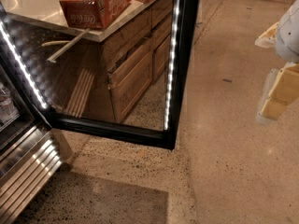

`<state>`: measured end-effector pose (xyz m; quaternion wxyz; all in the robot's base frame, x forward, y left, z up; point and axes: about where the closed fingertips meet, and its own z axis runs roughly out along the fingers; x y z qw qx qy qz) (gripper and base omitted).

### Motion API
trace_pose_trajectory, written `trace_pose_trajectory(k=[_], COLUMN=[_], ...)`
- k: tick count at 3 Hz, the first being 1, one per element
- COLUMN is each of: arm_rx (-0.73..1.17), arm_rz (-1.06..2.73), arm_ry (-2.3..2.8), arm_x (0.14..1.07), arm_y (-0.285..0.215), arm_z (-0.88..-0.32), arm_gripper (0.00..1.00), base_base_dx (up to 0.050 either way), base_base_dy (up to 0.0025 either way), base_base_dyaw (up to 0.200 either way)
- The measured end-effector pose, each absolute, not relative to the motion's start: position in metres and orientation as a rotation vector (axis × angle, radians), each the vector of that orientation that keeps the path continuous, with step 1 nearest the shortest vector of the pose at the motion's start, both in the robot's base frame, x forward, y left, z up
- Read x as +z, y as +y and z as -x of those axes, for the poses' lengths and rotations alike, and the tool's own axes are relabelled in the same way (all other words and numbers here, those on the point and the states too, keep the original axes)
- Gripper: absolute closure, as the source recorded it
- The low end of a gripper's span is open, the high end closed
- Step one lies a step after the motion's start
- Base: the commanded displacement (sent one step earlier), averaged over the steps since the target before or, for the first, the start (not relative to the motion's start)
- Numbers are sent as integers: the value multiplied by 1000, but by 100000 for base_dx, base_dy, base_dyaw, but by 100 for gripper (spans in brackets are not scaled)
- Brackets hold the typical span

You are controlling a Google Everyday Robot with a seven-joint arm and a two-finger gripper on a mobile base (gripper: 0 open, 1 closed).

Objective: Close right fridge door

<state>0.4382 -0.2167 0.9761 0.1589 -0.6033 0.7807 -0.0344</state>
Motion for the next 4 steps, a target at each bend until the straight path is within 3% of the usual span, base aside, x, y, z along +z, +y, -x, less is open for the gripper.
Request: trace_pose_trajectory(k=[3,4], arm_rx=[-98,-98], arm_rz=[1725,1725], arm_ry=[2232,2232], arm_x=[976,976], arm_y=[-217,-217], arm_z=[-438,-438], arm_gripper=[0,0], base_base_dx=[4948,0], base_base_dy=[1,0], base_base_dyaw=[-32,0])
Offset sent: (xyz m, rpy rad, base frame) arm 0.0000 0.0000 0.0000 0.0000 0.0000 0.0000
